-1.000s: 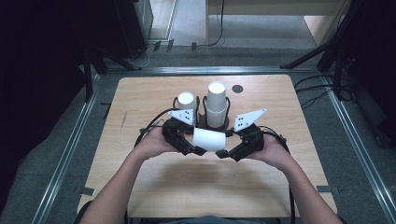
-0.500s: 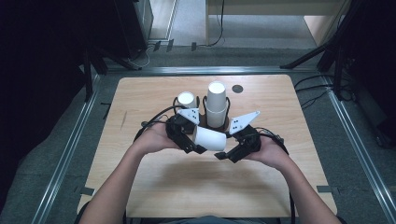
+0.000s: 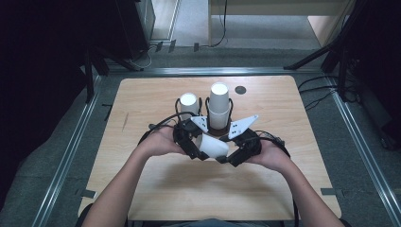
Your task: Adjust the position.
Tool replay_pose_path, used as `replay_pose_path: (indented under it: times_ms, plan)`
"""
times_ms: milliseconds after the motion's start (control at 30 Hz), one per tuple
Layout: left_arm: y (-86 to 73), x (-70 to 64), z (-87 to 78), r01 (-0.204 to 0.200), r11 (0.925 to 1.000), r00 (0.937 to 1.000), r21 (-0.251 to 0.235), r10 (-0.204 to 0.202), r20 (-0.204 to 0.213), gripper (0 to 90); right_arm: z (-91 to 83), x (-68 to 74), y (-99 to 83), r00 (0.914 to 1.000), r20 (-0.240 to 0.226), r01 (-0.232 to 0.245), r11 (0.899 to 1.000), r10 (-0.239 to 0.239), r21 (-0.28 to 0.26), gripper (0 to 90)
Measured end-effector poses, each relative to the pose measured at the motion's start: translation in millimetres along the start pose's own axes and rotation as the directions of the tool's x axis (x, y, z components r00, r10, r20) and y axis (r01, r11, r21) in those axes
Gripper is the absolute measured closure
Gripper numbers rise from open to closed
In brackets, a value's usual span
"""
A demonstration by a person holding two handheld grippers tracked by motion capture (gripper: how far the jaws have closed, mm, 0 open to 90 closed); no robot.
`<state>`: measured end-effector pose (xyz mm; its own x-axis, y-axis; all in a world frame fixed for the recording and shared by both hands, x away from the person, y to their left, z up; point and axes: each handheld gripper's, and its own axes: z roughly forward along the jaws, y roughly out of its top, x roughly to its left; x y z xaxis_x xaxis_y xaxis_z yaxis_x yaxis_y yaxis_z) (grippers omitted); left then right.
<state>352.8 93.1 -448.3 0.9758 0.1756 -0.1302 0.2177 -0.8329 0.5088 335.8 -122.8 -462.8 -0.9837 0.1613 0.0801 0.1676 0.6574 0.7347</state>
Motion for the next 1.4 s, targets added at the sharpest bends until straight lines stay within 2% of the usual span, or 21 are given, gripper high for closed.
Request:
replay_pose_path:
  times_ms: [233, 433, 567, 667, 733, 900, 1033, 1200, 1267, 1300, 1400]
  plan:
    - [3.6, -3.7, 6.4, -0.015, 0.9998, 0.9997, 0.01, 0.015, 0.021, 23.9, 9.9, 0.7, 0.2, 0.9999, 0.007, 0.008, 0.999, -0.008, 0.042, 26.3]
    - [3.2, -3.6, 8.5, -0.002, 0.9999, 0.9997, 0.013, 0.002, 0.022, 23.3, 15.5, 2.1, 1.5, 0.9998, 0.003, 0.021, 0.998, -0.021, 0.062, 31.4]
    - [2.7, -4.9, 9.1, -0.018, 0.9998, 0.9998, 0.007, 0.018, 0.01, 22.4, 16.3, 3.2, 2.1, 0.9995, 0.006, 0.029, 0.996, -0.03, 0.079, 32.3]
    - [1.3, -5.9, 6.9, -0.019, 0.9994, 0.9998, -0.03, 0.019, 0.002, 20.0, 15.2, 3.5, 3.1, 0.999, 0.009, 0.044, 0.996, -0.044, 0.077, 32.4]
    - [0.4, -5.9, 5.4, -0.002, 0.9979, 1.0, -0.064, 0.002, -0.005, 10.5, 13.5, 2.8, 3.6, 0.9992, 0.014, 0.036, 0.997, -0.037, 0.065, 32.5]
    - [-3.2, -4.1, -1.8, 0.013, 0.9916, 0.9994, -0.129, -0.017, -0.029, 6.9, 4.5, -1.4, 2.8, 0.9997, 0.023, 0.012, 1.0, -0.012, 0.021, 32.5]
    - [-7.7, -2.6, -8.9, 0.037, 0.9773, 0.9989, -0.208, -0.042, -0.021, 6.9, -2.0, -3.9, 1.7, 0.9997, 0.022, -0.008, 1.0, 0.008, -0.013, 32.4]
    - [-13.5, -1.2, -14.3, 0.08, 0.9509, 0.9964, -0.299, -0.085, -0.004, 7.0, -6.4, -5.0, 1.8, 0.9997, 0.017, -0.019, 0.999, 0.019, -0.043, 32.3]
    - [-14.9, -0.9, -15.6, 0.087, 0.9423, 0.9959, -0.323, -0.09, 0.007, 7.0, -6.9, -5.2, 1.8, 0.9997, 0.014, -0.02, 0.998, 0.02, -0.051, 32.3]
    - [-15.6, -1.4, -15.7, 0.095, 0.9346, 0.9953, -0.343, -0.096, 0.013, 7.1, -6.9, -5.2, 2.0, 0.9997, 0.012, -0.02, 0.998, 0.021, -0.054, 32.3]
    - [-16.0, -2.6, -14.8, 0.098, 0.9271, 0.9949, -0.362, -0.099, 0.017, 7.7, -7.2, -5.0, 2.5, 0.9997, 0.004, -0.026, 0.998, 0.026, -0.066, 32.3]
